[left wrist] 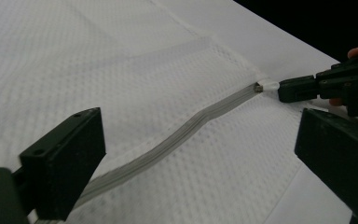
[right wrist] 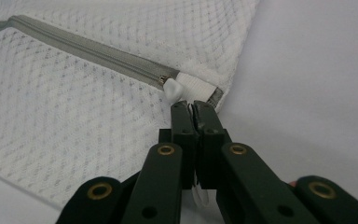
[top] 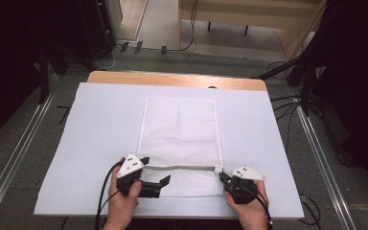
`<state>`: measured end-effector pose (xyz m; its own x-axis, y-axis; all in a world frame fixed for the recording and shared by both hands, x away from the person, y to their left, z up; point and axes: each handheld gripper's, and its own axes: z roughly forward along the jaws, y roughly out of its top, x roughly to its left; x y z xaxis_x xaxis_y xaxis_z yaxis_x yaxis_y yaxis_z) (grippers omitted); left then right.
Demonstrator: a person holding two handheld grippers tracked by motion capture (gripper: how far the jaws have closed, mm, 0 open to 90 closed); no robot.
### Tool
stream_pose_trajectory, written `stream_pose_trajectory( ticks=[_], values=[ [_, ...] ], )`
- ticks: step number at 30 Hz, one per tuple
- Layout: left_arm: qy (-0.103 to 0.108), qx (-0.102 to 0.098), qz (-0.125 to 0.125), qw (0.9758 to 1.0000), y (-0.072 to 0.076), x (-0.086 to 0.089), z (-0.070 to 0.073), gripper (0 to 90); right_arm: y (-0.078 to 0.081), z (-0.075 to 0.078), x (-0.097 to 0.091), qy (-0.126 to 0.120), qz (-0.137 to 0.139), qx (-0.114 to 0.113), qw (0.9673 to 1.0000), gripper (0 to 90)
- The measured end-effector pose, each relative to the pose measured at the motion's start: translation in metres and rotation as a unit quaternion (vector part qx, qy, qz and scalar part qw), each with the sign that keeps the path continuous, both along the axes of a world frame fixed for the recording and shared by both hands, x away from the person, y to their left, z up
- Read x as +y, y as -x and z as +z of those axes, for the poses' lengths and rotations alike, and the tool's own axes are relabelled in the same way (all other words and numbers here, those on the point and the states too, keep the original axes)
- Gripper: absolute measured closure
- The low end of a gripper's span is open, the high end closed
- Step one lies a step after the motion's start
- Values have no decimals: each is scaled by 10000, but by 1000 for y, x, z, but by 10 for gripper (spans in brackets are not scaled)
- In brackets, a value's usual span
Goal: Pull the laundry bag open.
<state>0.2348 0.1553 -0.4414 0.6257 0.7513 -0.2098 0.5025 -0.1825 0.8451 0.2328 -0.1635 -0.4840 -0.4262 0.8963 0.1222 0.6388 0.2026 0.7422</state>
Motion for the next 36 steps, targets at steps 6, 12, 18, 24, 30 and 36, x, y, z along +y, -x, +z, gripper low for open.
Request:
stream_pose_trajectory(
  ticks=[6, 12, 18, 24, 30, 36],
  values=[
    [-198, 47, -415, 9989, -10, -58, 2, 171, 1, 5, -1, -106, -49, -252, 9996, 900],
    [-483, 333, -470, 9972, -20, -103, -9, 472, 5, 16, -1, -236, 67, -516, 9984, 900],
    [-439, 731, -564, 9948, -32, -119, -19, 663, 8, 23, 1, -298, 220, -749, 9965, 900],
    [-508, 809, -576, 9938, -34, -121, -24, 678, 10, 29, 6, -532, 533, -931, 9928, 900],
    [-330, 830, -625, 9940, -37, -116, -22, 734, 11, 28, 8, -485, 538, -944, 9929, 900],
    [74, 1053, -720, 9918, -44, -110, -22, 716, 12, 28, 9, -451, 576, -937, 9929, 900]
  ],
)
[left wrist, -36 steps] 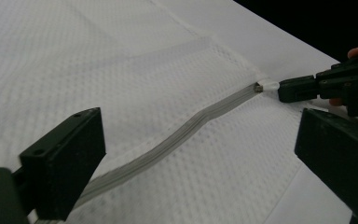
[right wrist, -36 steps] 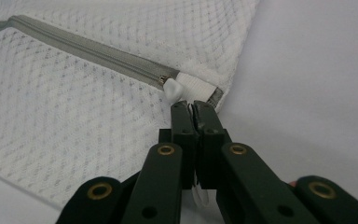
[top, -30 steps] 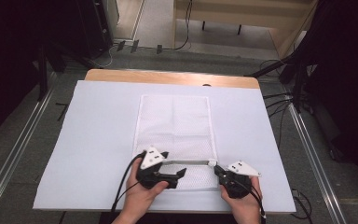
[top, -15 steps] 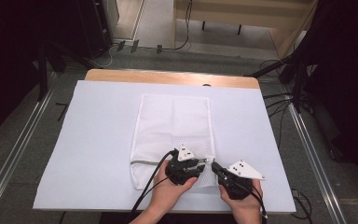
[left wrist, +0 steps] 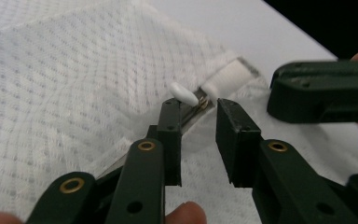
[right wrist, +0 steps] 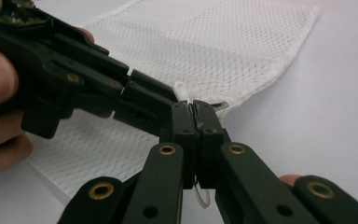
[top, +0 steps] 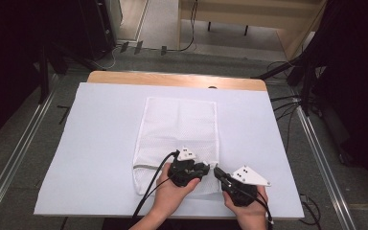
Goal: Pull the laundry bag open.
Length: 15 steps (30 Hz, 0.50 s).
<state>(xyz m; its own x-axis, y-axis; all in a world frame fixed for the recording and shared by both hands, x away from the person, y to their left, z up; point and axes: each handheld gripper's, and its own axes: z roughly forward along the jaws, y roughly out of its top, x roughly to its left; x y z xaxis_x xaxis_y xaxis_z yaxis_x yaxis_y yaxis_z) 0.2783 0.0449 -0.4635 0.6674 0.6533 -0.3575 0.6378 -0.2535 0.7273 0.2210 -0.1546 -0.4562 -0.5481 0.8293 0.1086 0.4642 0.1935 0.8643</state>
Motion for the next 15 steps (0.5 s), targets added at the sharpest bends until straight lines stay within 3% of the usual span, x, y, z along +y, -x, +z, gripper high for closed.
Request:
stream_pose_trajectory(
  ticks=[8, 15],
  values=[
    [231, 390, 143, 9989, -12, 4, -2, 676, 0, -1, 1, 55, 40, -8, 10000, 900],
    [337, 557, 215, 9976, -18, 6, -3, 799, 0, -3, 3, 188, 141, -18, 9997, 900]
  ],
)
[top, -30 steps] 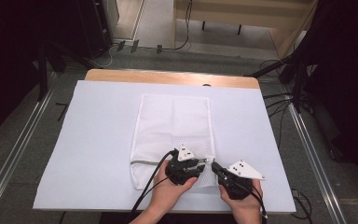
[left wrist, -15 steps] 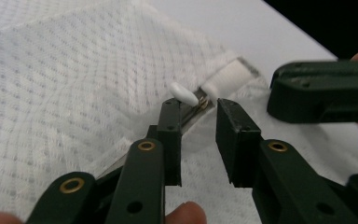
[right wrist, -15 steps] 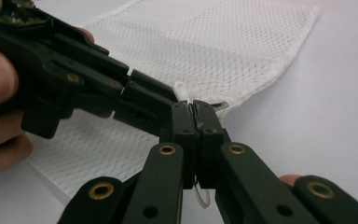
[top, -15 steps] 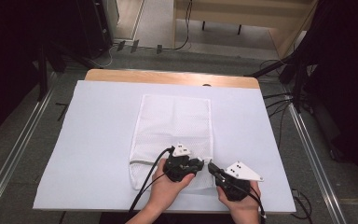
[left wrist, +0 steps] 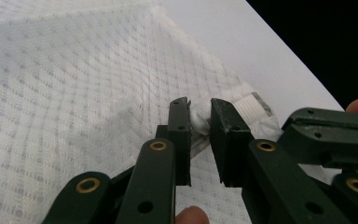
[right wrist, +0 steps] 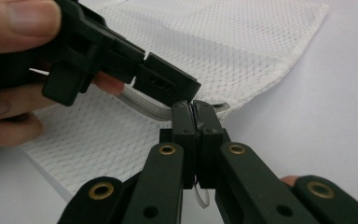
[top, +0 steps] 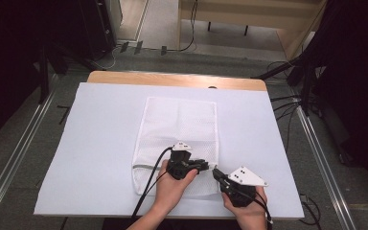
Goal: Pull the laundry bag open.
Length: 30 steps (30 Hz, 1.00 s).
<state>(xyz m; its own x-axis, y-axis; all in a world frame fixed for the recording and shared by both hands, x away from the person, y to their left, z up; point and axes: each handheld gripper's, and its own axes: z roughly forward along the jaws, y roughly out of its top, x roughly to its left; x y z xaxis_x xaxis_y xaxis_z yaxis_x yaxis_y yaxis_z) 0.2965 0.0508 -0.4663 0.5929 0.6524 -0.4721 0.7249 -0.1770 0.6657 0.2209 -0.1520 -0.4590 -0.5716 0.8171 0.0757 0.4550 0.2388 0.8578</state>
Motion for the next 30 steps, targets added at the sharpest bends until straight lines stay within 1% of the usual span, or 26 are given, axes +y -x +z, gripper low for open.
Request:
stream_pose_trajectory(
  ticks=[1, 3, 5, 9, 10, 12, 13, 15, 18, 19, 23, 27, 30],
  values=[
    [17, 19, -16, 10000, -1, 0, 0, 808, 0, 0, 0, 9, 23, 7, 10000, 900],
    [49, 21, -97, 9999, -1, -1, 1, 857, 0, 0, 1, 24, 50, 40, 10000, 900],
    [-98, -65, -117, 9999, 1, -2, 3, 880, -1, -1, 1, 44, 69, 56, 10000, 900],
    [-250, -118, -170, 9995, 3, -1, 5, 884, -1, 0, 0, 109, -55, 106, 9999, 900],
    [-260, -152, -177, 9994, 4, -1, 5, 884, -1, -1, -1, 126, -74, 116, 9998, 900],
    [-349, -223, -188, 9990, 4, 0, 7, 885, -1, -1, -2, 101, -139, 141, 9998, 900],
    [-318, -238, -173, 9991, 5, 0, 7, 885, -1, 0, -2, 96, -152, 137, 9997, 900],
    [-365, -331, -161, 9987, 6, 2, 9, 885, -1, 1, -3, 101, -171, 111, 9997, 900],
    [-422, -379, -139, 9983, 7, 4, 10, 885, 1, 3, -2, 125, -200, 64, 9997, 900],
    [-434, -405, -148, 9981, 7, 5, 10, 886, 1, 4, -2, 163, -203, 36, 9997, 900],
    [-552, -495, -103, 9972, 8, 11, 12, 886, 2, 5, -2, 124, -249, 55, 9996, 900],
    [-555, -497, -11, 9972, 8, 23, 12, 886, 2, 7, -4, 130, -287, 36, 9995, 900],
    [-647, -545, 50, 9964, 10, 32, 12, 886, 4, 8, -3, 193, -307, 21, 9993, 900]
  ],
)
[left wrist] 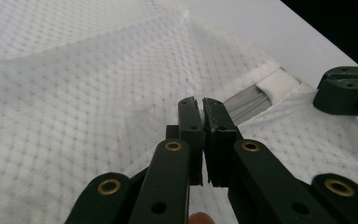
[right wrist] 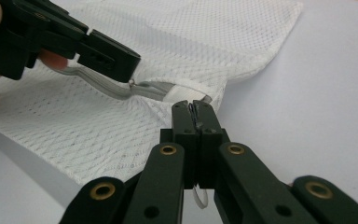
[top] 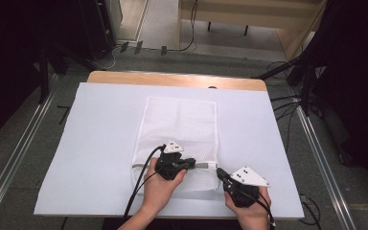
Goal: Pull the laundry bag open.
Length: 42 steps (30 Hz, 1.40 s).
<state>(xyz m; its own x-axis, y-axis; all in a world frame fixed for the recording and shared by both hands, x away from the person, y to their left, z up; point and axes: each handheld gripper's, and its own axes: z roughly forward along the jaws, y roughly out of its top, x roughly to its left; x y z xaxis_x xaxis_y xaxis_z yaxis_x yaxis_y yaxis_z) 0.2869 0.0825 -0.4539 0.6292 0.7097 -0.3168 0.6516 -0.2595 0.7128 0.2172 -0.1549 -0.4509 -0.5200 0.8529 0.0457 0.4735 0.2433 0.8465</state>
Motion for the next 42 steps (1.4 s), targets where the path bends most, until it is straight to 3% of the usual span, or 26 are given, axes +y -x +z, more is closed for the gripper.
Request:
stream_pose_trajectory(
  ticks=[11, 14, 22, 30, 31, 38, 42],
  values=[
    [-79, -32, 246, 9997, 6, 50, 2, 884, -1, 1, -3, 64, -36, -14, 10000, 900],
    [-206, -78, 350, 9991, 9, 64, 3, 885, 0, 1, -3, 102, -63, -17, 9999, 900],
    [-145, 0, 739, 9972, 16, 112, -2, 884, -1, -1, -11, 91, -193, 59, 9998, 900],
    [-137, -35, 874, 9961, 23, 145, 1, 884, -3, -2, -12, 133, -200, 70, 9997, 900],
    [-104, -20, 931, 9956, 25, 155, 1, 884, -4, -2, -13, 125, -200, 92, 9997, 900],
    [31, 33, 953, 9954, 29, 168, 2, 884, -3, -3, -10, 176, -131, 91, 9997, 900],
    [-29, 29, 1053, 9944, 30, 173, 2, 884, -2, -2, -11, 162, -162, 113, 9997, 900]
  ],
)
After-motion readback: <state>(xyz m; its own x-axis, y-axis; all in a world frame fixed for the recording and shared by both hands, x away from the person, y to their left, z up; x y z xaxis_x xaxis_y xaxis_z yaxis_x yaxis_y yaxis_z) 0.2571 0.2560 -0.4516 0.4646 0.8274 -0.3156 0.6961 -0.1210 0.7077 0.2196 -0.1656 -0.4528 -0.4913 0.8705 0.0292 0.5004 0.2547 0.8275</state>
